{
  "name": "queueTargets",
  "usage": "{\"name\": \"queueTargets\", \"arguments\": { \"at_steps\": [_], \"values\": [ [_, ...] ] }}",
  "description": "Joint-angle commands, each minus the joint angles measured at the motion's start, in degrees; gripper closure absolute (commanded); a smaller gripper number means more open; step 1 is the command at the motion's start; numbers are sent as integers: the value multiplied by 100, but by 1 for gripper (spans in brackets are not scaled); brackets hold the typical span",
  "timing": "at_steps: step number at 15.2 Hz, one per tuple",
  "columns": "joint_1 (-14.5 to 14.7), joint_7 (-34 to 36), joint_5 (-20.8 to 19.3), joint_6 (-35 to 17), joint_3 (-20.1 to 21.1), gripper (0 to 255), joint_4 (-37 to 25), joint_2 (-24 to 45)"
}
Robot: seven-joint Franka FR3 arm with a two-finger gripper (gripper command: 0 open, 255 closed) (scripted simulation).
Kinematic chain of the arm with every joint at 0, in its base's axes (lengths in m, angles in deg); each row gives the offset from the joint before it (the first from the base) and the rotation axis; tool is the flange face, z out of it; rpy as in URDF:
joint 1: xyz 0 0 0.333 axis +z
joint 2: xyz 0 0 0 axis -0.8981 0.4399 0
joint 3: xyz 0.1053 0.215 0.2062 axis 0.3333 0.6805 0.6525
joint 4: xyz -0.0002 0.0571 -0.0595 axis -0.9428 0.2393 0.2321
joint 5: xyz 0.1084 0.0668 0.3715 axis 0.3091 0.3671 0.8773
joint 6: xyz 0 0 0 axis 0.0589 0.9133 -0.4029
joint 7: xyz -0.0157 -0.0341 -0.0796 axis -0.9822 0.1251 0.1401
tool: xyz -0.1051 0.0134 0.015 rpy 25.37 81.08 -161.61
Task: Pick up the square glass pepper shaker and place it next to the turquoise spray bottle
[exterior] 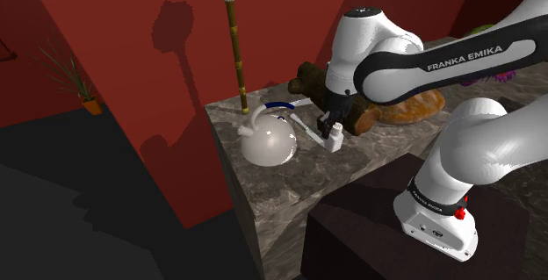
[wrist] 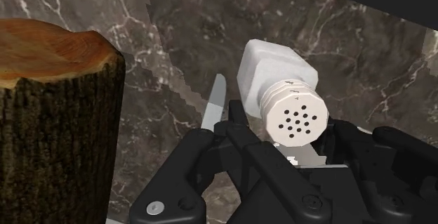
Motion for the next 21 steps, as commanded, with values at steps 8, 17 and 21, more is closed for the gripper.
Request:
{"name": "queueTargets", "arguments": {
  "at_steps": [8, 17, 21],
  "values": [
    [-42, -30, -108, 840, -134, 255, -558, -283],
    [-91, -54, -207, 1581, -248, 255, -1192, -393],
    [-114, -62, -248, 1888, -292, 255, -1496, -397]
  ]
}}
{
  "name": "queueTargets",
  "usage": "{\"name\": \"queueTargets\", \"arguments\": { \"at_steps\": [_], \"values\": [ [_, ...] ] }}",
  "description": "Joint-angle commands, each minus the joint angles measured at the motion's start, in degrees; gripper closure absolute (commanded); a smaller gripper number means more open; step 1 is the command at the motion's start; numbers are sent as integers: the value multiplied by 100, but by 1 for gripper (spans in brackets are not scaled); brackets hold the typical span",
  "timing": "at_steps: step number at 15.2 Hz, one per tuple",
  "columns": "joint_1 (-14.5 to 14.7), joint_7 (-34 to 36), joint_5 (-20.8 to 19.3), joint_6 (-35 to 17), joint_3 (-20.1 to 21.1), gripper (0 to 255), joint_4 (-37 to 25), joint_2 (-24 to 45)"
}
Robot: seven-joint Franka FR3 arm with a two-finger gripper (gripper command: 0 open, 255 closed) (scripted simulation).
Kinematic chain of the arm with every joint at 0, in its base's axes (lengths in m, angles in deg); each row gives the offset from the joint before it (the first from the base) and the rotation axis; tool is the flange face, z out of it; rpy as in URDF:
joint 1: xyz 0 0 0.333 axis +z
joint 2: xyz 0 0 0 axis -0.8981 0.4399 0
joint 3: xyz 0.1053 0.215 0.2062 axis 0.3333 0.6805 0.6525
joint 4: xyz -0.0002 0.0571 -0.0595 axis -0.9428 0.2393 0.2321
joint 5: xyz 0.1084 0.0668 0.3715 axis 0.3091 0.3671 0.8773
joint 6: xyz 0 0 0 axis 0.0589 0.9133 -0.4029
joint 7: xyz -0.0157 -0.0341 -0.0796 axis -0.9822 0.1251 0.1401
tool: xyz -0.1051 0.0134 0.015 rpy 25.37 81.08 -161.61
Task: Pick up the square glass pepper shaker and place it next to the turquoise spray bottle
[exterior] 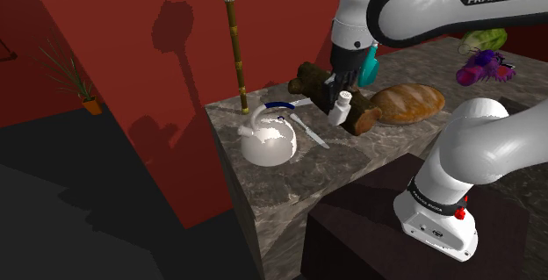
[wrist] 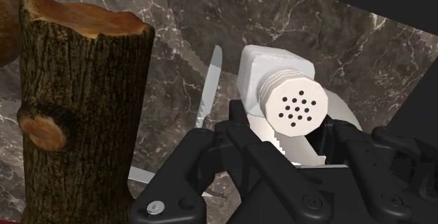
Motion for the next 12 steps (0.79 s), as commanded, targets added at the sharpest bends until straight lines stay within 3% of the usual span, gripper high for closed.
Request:
{"name": "queueTargets", "arguments": {
  "at_steps": [1, 12],
  "values": [
    [-15, -12, -26, 159, -30, 255, -155, 0],
    [-75, -28, -123, 949, -128, 255, -1066, 118]
  ]
}}
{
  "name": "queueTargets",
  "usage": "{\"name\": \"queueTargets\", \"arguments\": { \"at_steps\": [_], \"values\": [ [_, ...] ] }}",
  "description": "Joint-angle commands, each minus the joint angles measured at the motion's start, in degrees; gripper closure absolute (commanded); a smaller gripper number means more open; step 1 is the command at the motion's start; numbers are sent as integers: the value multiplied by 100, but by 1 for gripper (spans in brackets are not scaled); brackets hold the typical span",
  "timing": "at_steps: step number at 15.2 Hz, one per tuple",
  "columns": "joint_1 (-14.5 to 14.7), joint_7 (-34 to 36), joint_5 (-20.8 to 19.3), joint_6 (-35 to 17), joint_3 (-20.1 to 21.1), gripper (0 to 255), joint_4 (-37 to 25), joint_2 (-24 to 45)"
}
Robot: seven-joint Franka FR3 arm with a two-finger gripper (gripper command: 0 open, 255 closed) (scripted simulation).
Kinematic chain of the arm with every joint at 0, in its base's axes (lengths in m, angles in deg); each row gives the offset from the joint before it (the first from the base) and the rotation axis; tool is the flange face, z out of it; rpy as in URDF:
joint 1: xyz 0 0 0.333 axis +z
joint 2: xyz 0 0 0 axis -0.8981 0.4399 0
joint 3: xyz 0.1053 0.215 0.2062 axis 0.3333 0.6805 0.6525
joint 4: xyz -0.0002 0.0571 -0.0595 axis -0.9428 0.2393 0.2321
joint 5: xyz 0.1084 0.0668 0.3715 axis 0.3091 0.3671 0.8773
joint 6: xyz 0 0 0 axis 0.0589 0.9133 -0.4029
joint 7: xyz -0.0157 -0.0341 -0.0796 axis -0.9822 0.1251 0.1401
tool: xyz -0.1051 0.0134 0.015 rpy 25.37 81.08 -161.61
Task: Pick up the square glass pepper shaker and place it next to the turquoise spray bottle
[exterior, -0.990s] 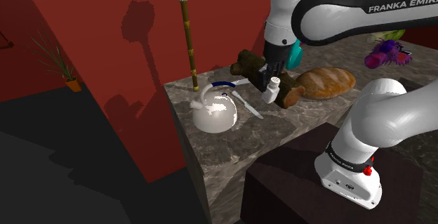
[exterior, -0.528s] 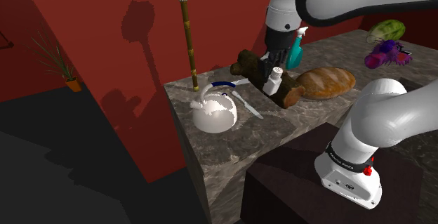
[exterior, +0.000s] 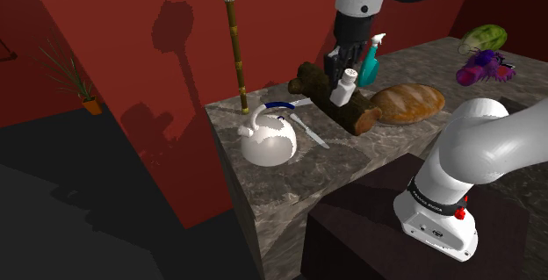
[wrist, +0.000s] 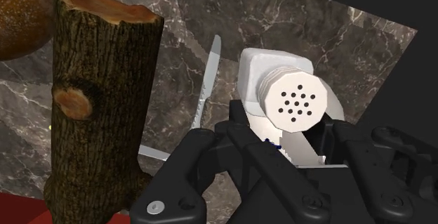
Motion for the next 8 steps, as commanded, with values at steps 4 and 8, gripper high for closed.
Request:
{"name": "queueTargets", "arguments": {
  "at_steps": [4, 8],
  "values": [
    [-28, -16, -45, 347, -48, 255, -422, 77],
    [-49, -19, -75, 620, -73, 255, -790, 172]
  ]
}}
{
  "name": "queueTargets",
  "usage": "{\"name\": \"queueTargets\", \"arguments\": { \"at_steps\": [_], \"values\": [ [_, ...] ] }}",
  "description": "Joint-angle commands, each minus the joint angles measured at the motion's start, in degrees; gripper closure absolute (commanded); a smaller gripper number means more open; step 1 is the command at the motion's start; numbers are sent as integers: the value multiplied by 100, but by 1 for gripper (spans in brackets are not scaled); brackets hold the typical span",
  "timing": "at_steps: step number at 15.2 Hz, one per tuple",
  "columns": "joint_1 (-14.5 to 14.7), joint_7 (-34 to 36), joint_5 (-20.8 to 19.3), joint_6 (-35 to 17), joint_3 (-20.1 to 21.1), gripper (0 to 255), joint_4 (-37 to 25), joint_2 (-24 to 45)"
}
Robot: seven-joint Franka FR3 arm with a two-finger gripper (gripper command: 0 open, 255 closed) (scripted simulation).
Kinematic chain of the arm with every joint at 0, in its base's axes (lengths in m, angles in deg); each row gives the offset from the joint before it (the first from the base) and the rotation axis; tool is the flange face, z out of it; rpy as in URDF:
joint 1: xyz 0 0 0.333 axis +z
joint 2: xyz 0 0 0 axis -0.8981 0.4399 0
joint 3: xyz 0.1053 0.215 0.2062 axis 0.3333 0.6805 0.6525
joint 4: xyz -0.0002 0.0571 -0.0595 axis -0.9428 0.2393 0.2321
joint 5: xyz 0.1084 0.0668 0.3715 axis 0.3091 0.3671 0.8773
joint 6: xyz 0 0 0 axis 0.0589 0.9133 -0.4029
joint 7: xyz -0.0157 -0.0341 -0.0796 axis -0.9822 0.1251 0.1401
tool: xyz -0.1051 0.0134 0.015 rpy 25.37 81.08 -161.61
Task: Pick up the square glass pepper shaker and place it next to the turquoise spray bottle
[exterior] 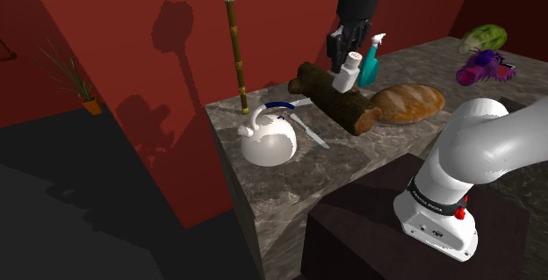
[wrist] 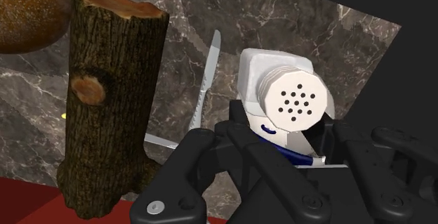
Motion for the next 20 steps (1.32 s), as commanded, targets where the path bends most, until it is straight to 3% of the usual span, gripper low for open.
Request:
{"name": "queueTargets", "arguments": {
  "at_steps": [1, 8, 20],
  "values": [
    [-13, -9, -19, 129, -19, 255, -180, 52],
    [-48, -10, -66, 591, -52, 255, -846, 258],
    [-471, -1537, -850, 151, -1403, 255, -1313, 1149]
  ]
}}
